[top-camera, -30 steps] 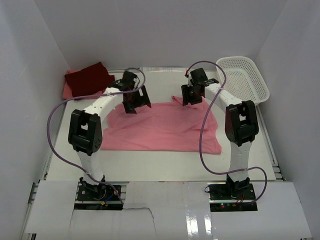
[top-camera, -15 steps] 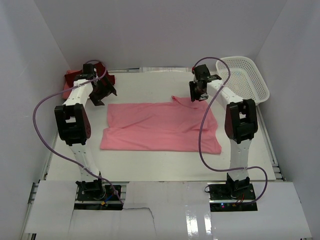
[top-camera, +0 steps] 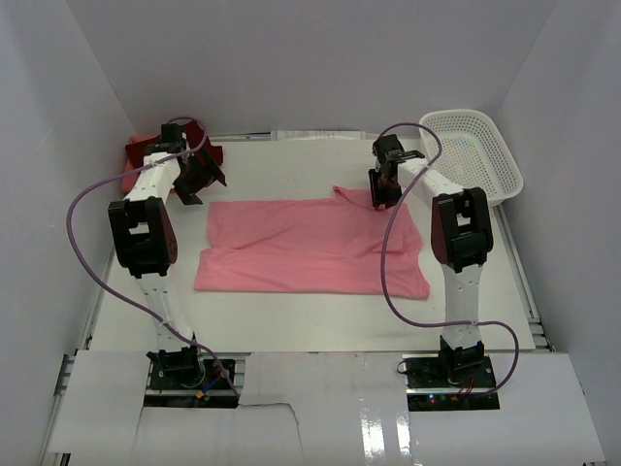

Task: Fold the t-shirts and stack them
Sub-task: Fold the flattened tshirt in 1/3 of the way, then grap the side of the flattened tshirt furthest away from the robot with both arms

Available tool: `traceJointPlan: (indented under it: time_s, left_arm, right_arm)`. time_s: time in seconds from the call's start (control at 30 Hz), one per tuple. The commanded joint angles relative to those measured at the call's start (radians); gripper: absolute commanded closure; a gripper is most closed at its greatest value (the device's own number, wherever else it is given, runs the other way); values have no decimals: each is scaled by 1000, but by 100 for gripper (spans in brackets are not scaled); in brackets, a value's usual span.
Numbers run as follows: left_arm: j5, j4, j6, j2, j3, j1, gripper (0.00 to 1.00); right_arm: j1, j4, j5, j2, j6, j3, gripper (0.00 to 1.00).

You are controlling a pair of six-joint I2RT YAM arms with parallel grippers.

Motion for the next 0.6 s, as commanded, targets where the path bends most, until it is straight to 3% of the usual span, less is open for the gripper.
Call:
traceJointPlan:
  time_s: [0.0, 0.33, 0.5, 0.57]
  left_arm:
    - [9, -8, 11, -19, 27, 8, 2]
    - [3, -7, 15, -12, 17, 8, 2]
    - [-1, -7, 15, -12, 18, 8, 2]
    - [-3, -7, 17, -9, 18, 8, 2]
  right_arm:
    - [-5, -5, -8, 20, 12, 18, 60]
    - [-8, 1, -8, 45, 9, 29, 69]
    - [-8, 3, 2, 42, 8, 35, 90]
    - [-9, 6, 2, 40, 6, 38, 92]
